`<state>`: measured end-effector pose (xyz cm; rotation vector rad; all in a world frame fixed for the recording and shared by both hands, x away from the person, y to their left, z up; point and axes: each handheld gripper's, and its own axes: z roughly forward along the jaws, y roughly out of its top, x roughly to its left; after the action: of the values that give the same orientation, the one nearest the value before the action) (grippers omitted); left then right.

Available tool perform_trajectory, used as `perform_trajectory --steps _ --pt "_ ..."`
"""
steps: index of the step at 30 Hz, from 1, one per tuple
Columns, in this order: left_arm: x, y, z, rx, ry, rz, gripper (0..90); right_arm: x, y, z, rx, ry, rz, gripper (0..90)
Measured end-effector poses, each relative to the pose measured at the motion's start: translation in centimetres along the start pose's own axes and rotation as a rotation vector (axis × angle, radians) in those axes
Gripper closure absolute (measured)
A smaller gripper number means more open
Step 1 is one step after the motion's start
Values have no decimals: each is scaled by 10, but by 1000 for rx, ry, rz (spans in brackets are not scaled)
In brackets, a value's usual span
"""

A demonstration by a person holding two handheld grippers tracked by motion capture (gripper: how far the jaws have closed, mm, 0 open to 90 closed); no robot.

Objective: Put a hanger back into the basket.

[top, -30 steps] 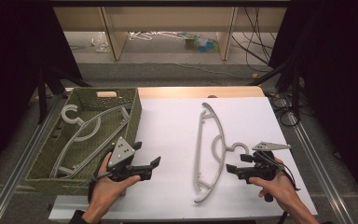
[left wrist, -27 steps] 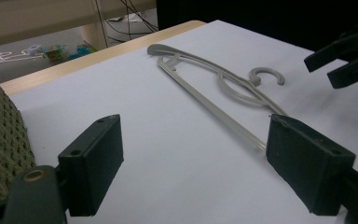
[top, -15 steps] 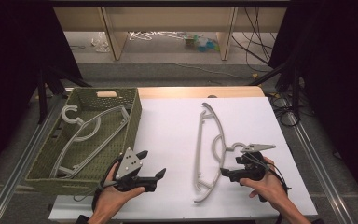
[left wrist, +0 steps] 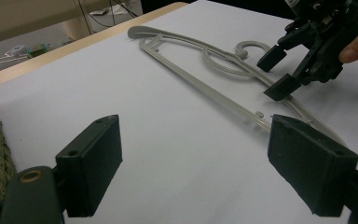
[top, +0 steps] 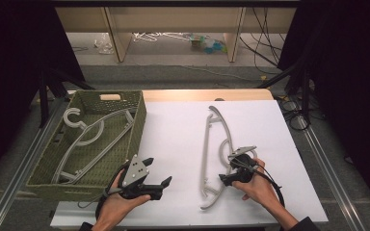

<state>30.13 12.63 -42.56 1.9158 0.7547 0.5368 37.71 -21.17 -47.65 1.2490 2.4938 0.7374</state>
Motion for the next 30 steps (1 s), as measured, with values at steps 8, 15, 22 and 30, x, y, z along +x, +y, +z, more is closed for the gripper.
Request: perform_trajectory --steps 8,15,22,30 --pt "-2 -2 1 8 -9 8 178 -5 1 -4 56 36 -45 351" --pt "-4 -3 1 18 -11 7 183 -2 2 -4 84 26 -20 353" --pt "-3 -3 2 14 -16 3 189 -5 3 -5 81 38 -76 435" --pt "-2 -3 2 14 -18 -5 196 -19 3 -9 82 78 -135 719"
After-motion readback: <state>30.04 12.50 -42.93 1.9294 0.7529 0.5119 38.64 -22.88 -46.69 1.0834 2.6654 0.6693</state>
